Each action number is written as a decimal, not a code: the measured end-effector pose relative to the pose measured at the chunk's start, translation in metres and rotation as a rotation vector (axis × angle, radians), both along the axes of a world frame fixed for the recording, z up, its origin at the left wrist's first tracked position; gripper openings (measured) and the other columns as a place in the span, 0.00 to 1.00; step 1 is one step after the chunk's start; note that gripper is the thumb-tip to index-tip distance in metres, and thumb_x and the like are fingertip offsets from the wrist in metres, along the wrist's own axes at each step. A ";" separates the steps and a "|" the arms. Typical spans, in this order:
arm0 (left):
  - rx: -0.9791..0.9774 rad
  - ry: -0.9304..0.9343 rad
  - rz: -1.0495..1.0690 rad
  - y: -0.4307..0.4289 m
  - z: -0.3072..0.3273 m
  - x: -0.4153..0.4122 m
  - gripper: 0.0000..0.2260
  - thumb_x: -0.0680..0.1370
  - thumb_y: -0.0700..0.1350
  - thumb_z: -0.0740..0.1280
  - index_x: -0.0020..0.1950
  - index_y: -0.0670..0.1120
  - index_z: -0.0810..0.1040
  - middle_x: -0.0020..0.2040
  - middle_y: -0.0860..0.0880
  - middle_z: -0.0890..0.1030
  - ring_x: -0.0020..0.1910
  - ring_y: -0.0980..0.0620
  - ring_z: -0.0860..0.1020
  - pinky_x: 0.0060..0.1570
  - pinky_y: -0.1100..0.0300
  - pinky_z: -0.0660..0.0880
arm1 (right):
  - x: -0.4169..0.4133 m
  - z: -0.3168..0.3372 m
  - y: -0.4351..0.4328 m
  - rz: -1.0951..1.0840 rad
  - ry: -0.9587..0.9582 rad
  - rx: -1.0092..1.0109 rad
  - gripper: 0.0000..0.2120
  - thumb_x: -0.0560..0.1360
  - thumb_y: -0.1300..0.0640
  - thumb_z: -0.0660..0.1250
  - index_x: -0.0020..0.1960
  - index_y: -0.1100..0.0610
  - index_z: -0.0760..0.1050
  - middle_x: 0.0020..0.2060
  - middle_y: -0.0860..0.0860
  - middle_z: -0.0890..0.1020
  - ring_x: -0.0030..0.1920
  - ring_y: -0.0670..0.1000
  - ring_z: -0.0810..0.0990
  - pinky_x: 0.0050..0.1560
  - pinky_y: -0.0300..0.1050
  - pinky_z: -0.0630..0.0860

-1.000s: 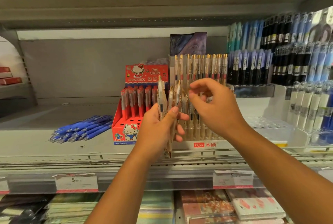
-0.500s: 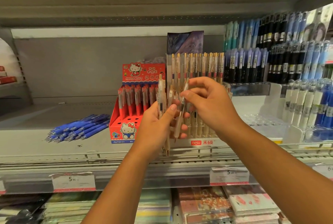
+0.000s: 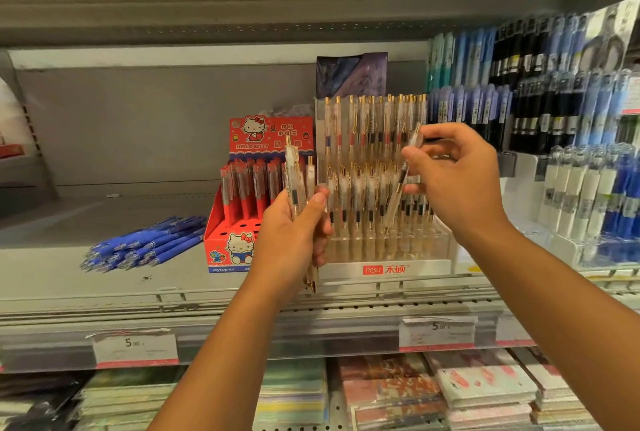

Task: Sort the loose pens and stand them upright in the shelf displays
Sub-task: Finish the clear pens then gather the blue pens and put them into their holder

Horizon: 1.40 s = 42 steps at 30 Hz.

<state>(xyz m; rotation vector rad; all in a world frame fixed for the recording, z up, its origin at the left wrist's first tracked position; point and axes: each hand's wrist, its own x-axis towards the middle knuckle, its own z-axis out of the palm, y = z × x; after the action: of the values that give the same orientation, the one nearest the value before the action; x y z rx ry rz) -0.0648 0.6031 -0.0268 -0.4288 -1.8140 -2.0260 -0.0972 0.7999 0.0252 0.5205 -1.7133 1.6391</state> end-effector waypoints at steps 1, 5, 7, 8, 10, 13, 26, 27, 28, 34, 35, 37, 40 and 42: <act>-0.001 -0.012 -0.004 0.000 0.000 0.000 0.07 0.81 0.50 0.65 0.53 0.47 0.75 0.31 0.49 0.76 0.25 0.54 0.69 0.23 0.60 0.68 | -0.002 -0.001 0.001 -0.014 0.012 0.003 0.11 0.74 0.62 0.73 0.54 0.53 0.76 0.44 0.54 0.81 0.42 0.51 0.84 0.32 0.45 0.82; 0.036 -0.039 -0.038 0.000 0.001 -0.001 0.04 0.82 0.46 0.64 0.53 0.46 0.73 0.30 0.48 0.74 0.24 0.53 0.68 0.22 0.61 0.66 | -0.007 -0.006 0.001 -0.051 0.051 0.042 0.11 0.74 0.61 0.73 0.54 0.55 0.76 0.43 0.54 0.80 0.43 0.51 0.83 0.32 0.43 0.82; 0.060 -0.057 -0.038 0.000 0.002 -0.002 0.08 0.82 0.44 0.62 0.60 0.44 0.70 0.30 0.47 0.74 0.25 0.53 0.67 0.22 0.61 0.65 | -0.009 -0.009 -0.001 -0.061 0.064 0.053 0.10 0.74 0.61 0.73 0.53 0.54 0.76 0.43 0.53 0.80 0.43 0.50 0.83 0.32 0.42 0.82; 0.065 -0.066 -0.037 0.000 0.002 -0.002 0.10 0.82 0.43 0.61 0.63 0.45 0.69 0.31 0.47 0.73 0.25 0.53 0.67 0.22 0.61 0.65 | -0.010 -0.011 -0.002 -0.062 0.066 0.064 0.10 0.74 0.61 0.73 0.53 0.54 0.76 0.42 0.52 0.80 0.43 0.50 0.82 0.32 0.42 0.82; 0.060 -0.064 -0.038 0.000 0.002 -0.003 0.09 0.82 0.43 0.60 0.62 0.47 0.68 0.31 0.47 0.73 0.25 0.53 0.67 0.22 0.61 0.65 | -0.013 -0.015 -0.004 -0.055 0.057 0.093 0.10 0.74 0.61 0.73 0.52 0.54 0.76 0.41 0.50 0.80 0.42 0.48 0.82 0.32 0.41 0.81; 0.032 -0.057 -0.037 0.000 0.002 -0.002 0.02 0.82 0.44 0.60 0.55 0.48 0.69 0.32 0.49 0.74 0.26 0.53 0.67 0.23 0.61 0.66 | -0.018 -0.024 -0.006 -0.051 0.036 0.142 0.10 0.73 0.61 0.73 0.52 0.53 0.76 0.41 0.49 0.80 0.41 0.46 0.82 0.32 0.37 0.80; -0.039 0.007 -0.051 0.000 0.000 -0.001 0.08 0.83 0.46 0.62 0.61 0.47 0.71 0.40 0.48 0.82 0.28 0.51 0.74 0.27 0.57 0.74 | -0.019 -0.046 -0.010 -0.141 0.094 0.283 0.08 0.75 0.58 0.73 0.50 0.49 0.76 0.39 0.42 0.79 0.41 0.37 0.78 0.39 0.27 0.73; -0.037 0.008 -0.058 0.000 0.001 -0.001 0.09 0.83 0.46 0.62 0.61 0.46 0.72 0.41 0.48 0.83 0.29 0.50 0.75 0.27 0.57 0.75 | -0.018 -0.045 -0.011 -0.145 0.096 0.293 0.08 0.75 0.57 0.72 0.50 0.49 0.76 0.39 0.42 0.79 0.41 0.37 0.78 0.39 0.27 0.73; -0.034 0.010 -0.065 0.001 0.001 0.000 0.09 0.82 0.46 0.63 0.61 0.46 0.72 0.42 0.48 0.83 0.30 0.50 0.77 0.28 0.57 0.76 | -0.018 -0.045 -0.011 -0.155 0.099 0.304 0.08 0.75 0.56 0.72 0.51 0.48 0.76 0.39 0.42 0.79 0.41 0.38 0.78 0.39 0.28 0.74; -0.044 0.011 -0.114 0.001 0.001 0.003 0.12 0.82 0.46 0.62 0.65 0.45 0.68 0.46 0.45 0.85 0.33 0.48 0.81 0.31 0.57 0.79 | -0.012 -0.043 -0.014 -0.262 0.133 0.253 0.12 0.78 0.51 0.67 0.59 0.49 0.71 0.41 0.42 0.78 0.37 0.45 0.76 0.35 0.42 0.76; -0.057 0.016 -0.119 0.001 0.001 0.003 0.11 0.82 0.46 0.62 0.63 0.46 0.69 0.47 0.45 0.85 0.33 0.48 0.81 0.31 0.57 0.79 | -0.009 -0.042 -0.015 -0.258 0.150 0.259 0.10 0.78 0.52 0.67 0.58 0.49 0.72 0.42 0.42 0.78 0.37 0.46 0.75 0.36 0.43 0.76; -0.074 0.018 -0.131 0.000 0.001 0.004 0.08 0.82 0.46 0.62 0.60 0.47 0.71 0.47 0.45 0.85 0.33 0.48 0.81 0.31 0.57 0.78 | -0.002 -0.041 -0.020 -0.179 0.160 0.275 0.06 0.77 0.54 0.68 0.53 0.50 0.73 0.42 0.44 0.78 0.39 0.45 0.75 0.38 0.40 0.76; -0.099 0.017 -0.148 0.000 0.001 0.003 0.07 0.82 0.45 0.64 0.60 0.48 0.74 0.47 0.44 0.85 0.34 0.48 0.81 0.31 0.57 0.79 | 0.009 -0.037 -0.034 -0.006 0.097 0.245 0.06 0.75 0.54 0.71 0.50 0.50 0.75 0.41 0.44 0.79 0.40 0.43 0.77 0.40 0.33 0.75; -0.125 0.027 -0.152 0.001 0.001 0.003 0.07 0.81 0.44 0.65 0.59 0.52 0.76 0.46 0.44 0.85 0.36 0.47 0.82 0.31 0.56 0.80 | 0.014 -0.033 -0.044 0.110 0.003 0.187 0.10 0.73 0.52 0.73 0.51 0.49 0.75 0.39 0.44 0.80 0.40 0.42 0.80 0.41 0.34 0.79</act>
<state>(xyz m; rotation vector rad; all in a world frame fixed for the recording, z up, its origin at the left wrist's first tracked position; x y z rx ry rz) -0.0618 0.6041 -0.0262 -0.6452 -1.9520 -1.9992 -0.0827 0.7562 -0.0083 0.7175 -1.8757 1.5601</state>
